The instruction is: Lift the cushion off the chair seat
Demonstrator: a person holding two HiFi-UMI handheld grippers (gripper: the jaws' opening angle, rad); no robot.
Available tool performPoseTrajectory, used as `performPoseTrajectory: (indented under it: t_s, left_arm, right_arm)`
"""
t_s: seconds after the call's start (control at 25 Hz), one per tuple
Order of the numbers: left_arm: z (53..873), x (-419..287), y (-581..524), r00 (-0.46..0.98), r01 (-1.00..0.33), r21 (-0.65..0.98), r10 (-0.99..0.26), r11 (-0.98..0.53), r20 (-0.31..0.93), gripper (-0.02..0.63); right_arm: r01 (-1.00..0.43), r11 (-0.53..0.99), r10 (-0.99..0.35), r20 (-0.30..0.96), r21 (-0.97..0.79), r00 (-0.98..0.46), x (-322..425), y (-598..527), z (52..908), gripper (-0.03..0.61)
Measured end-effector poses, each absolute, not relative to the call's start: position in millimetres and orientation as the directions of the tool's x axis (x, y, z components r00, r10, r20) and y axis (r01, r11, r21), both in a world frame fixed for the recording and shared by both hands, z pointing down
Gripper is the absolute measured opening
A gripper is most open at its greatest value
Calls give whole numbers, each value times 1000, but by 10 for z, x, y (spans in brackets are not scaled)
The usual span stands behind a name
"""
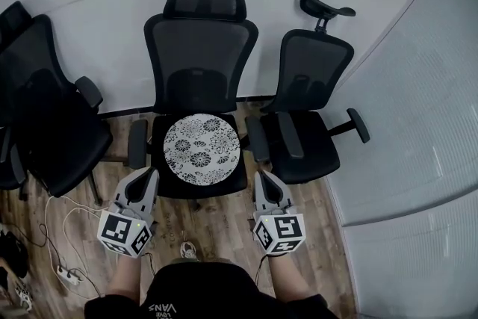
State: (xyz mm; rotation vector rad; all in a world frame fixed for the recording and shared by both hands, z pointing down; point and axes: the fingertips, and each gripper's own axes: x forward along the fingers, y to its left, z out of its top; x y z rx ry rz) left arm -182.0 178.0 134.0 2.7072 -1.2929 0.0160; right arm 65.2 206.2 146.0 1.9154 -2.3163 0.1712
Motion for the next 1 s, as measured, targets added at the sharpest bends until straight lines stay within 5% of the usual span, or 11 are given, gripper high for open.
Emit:
performPoseTrajectory:
  t_s: [1.0]
  left_arm:
    - [1471,-1602,934,586,-808,139,-805,-572,96,11]
  right_arm:
    - [-968,251,-948,200,-8,-248,818,1088,1557,18]
